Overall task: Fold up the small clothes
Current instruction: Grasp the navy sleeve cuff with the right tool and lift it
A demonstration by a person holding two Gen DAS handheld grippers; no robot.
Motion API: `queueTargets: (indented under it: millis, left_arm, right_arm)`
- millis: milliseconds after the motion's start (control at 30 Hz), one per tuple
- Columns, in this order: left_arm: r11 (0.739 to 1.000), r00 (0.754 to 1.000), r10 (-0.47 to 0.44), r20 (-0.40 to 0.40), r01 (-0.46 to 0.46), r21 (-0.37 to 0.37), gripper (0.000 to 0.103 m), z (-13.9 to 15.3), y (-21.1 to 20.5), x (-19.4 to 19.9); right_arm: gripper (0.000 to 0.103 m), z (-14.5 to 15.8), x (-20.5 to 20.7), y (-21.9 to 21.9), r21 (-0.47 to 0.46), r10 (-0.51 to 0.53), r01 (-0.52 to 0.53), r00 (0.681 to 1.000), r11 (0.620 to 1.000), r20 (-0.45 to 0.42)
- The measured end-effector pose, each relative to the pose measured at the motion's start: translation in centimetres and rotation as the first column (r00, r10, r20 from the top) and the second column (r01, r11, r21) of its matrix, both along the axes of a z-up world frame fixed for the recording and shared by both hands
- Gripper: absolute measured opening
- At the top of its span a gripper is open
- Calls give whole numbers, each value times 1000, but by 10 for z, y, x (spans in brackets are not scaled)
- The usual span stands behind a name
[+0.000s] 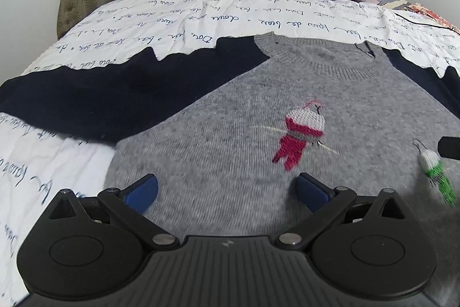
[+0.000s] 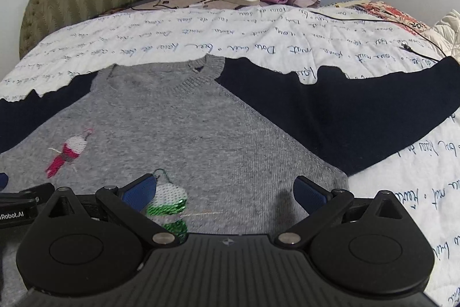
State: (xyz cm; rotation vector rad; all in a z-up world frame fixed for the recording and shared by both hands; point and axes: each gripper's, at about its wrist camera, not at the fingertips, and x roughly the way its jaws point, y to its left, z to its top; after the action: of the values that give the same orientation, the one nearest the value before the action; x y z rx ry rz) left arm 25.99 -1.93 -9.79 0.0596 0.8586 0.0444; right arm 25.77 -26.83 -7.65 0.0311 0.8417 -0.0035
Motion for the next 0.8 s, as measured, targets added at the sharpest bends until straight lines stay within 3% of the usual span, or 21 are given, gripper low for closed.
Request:
queueTargets:
  millis: [633,800]
  left_arm:
    - [1000,994,-2,106,1,12,103,-11,-2,-2]
    - [1000,990,0,141,-1,2,103,-14,-1,-8]
  right_arm:
    - [103,-9,17,-24,-51,-10,10,1000,999,-1]
    - [103,11,8,-67,45,-16,10,992,999,124]
